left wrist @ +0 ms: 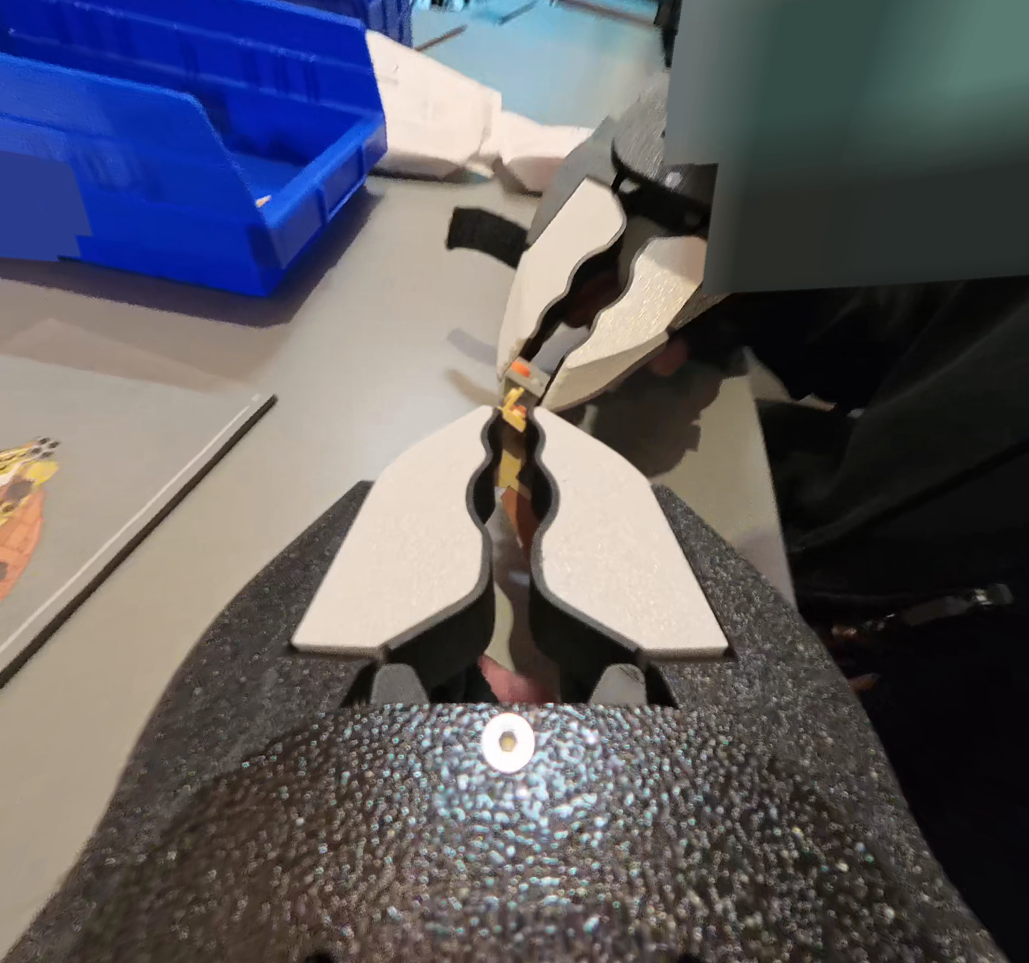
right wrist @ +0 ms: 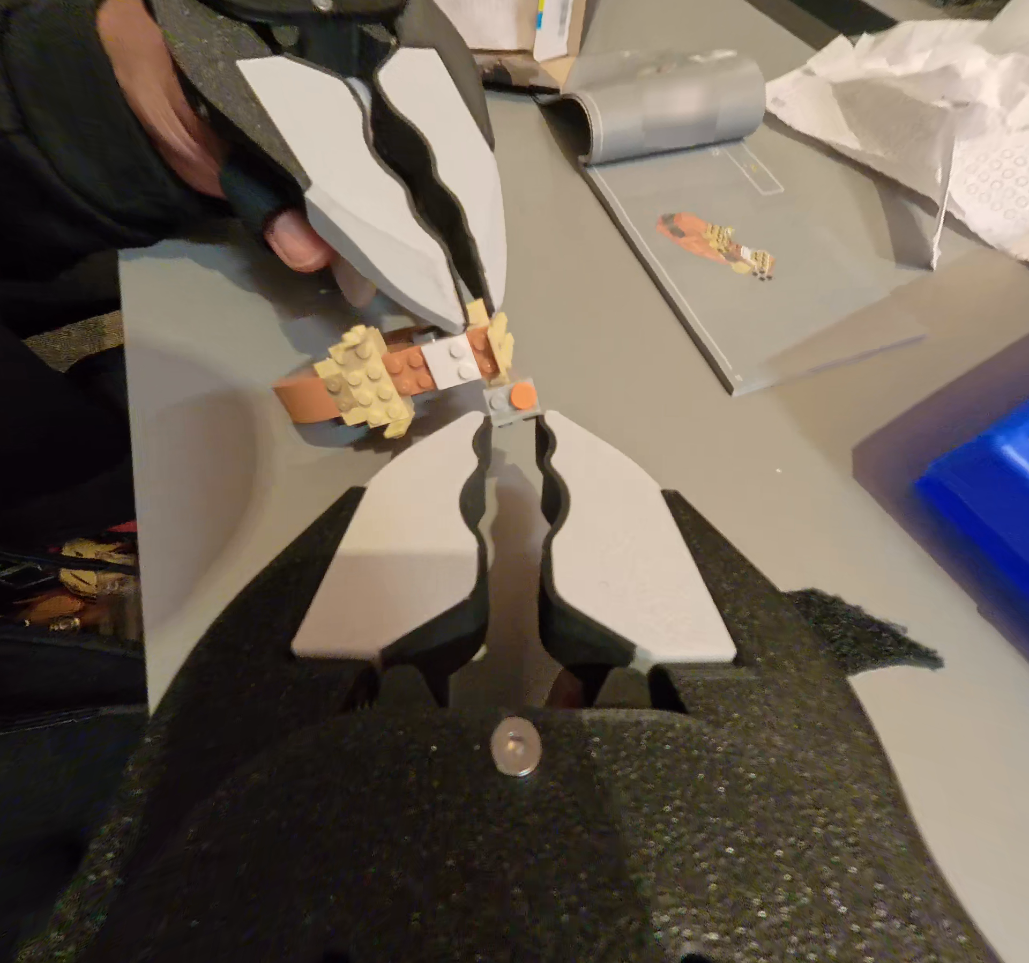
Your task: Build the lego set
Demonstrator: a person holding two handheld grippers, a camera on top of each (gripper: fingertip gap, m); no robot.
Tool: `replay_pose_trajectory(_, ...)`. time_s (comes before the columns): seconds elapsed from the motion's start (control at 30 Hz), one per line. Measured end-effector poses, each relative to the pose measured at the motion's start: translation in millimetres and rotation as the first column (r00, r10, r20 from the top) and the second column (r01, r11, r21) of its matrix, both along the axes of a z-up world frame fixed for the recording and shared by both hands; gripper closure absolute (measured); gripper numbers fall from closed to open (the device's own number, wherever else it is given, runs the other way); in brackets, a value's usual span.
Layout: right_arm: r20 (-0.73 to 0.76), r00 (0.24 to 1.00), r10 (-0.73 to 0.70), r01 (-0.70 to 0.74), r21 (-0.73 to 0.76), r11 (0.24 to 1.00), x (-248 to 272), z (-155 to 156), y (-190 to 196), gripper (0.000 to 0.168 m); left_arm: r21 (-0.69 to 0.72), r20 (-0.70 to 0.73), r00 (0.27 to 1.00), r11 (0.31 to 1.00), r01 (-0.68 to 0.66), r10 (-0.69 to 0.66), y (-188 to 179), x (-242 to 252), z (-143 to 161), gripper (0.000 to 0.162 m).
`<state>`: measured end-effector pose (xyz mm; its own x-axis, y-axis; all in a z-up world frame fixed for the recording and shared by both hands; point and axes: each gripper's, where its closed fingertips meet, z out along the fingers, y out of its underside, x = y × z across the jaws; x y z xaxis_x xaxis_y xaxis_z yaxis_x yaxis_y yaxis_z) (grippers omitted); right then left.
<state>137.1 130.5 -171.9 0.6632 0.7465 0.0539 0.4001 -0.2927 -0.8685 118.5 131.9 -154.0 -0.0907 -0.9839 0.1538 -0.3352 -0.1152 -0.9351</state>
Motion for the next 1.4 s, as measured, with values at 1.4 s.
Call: replay_pose_trajectory(1.4, -0.055, 0.997, -0.045, 0.04, -0.082, 0.996, -28, -2, 25, 0.154, -0.081, -0.164, 0.975, 0.983, -0.166, 0.151, 29, -31, -25, 0.154)
